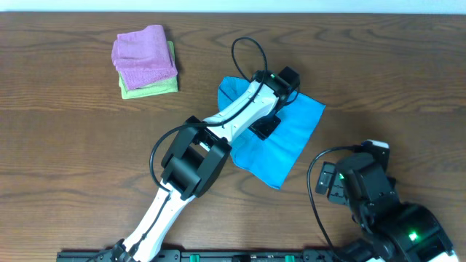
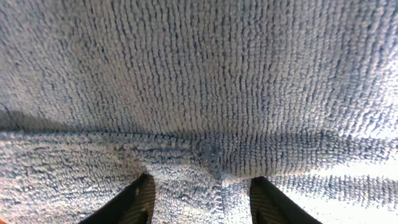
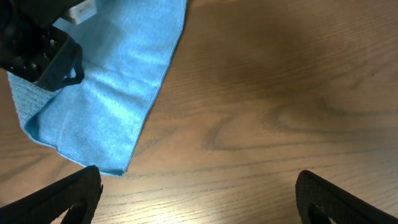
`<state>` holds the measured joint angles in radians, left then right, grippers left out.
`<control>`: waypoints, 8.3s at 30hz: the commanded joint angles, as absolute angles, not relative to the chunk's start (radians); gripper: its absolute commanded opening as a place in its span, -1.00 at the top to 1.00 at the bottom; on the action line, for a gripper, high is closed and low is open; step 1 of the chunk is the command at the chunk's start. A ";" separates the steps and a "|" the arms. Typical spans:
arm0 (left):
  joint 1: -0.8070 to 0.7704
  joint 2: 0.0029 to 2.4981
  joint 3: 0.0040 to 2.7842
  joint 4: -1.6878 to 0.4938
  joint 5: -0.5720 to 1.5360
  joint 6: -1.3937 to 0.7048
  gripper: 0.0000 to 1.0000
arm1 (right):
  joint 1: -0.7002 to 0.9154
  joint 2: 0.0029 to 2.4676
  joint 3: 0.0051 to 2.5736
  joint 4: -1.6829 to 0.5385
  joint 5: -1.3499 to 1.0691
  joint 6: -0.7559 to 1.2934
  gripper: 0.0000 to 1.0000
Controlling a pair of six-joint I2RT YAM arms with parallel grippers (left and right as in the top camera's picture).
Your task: Fold the cloth
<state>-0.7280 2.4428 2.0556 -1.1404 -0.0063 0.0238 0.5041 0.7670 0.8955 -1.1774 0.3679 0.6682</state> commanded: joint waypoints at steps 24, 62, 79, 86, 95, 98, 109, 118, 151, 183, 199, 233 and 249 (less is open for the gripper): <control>-0.698 2.477 2.113 -1.156 -0.070 0.022 0.39 | 0.496 0.908 0.888 -1.131 0.392 0.654 -0.98; -0.629 2.474 2.195 -1.222 0.075 0.022 -0.15 | 0.496 0.912 0.888 -1.121 0.385 0.653 -0.99; -0.628 2.482 2.164 -1.189 0.068 0.022 -0.13 | 0.496 0.912 0.888 -1.118 0.386 0.653 -0.99; -0.627 2.482 2.149 -1.174 0.063 0.021 -0.13 | 0.496 0.912 0.888 -1.118 0.386 0.653 -0.98; -0.627 2.482 2.119 -1.170 0.042 0.018 -0.07 | 0.496 0.912 0.888 -1.118 0.386 0.653 -0.98; -0.627 2.482 2.119 -1.166 0.042 0.007 0.66 | 0.496 0.913 0.888 -1.118 0.386 0.653 -0.99; -0.627 2.482 2.119 -1.155 0.042 -0.008 0.81 | 0.496 0.916 0.888 -1.115 0.386 0.653 -0.98; -0.627 2.442 2.158 -1.226 0.036 -0.030 0.88 | 0.496 0.974 0.721 -0.992 0.320 0.657 -0.86; -0.588 2.230 2.159 -1.448 -0.160 -0.030 0.88 | 0.513 1.113 0.392 -0.392 -0.321 1.659 -0.28; -0.588 2.231 2.155 -1.406 -0.130 -0.030 0.88 | 0.598 1.367 0.392 -0.184 -0.009 1.757 0.52; -0.570 2.119 2.157 -1.435 -0.130 -0.048 0.88 | 0.550 1.277 0.591 -0.310 -0.021 1.100 0.97; -0.502 1.949 2.157 -1.533 -0.191 -0.126 0.88 | 0.546 1.209 1.370 -1.108 0.418 0.622 0.97; -0.380 1.956 2.160 -0.998 -0.187 -0.081 0.88 | 0.376 1.344 1.370 -0.551 0.516 0.304 0.97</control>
<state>-0.4259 1.9575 2.1517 -1.0077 -0.1642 -0.1001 0.4137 1.3212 1.3602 -0.5728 0.4877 0.3843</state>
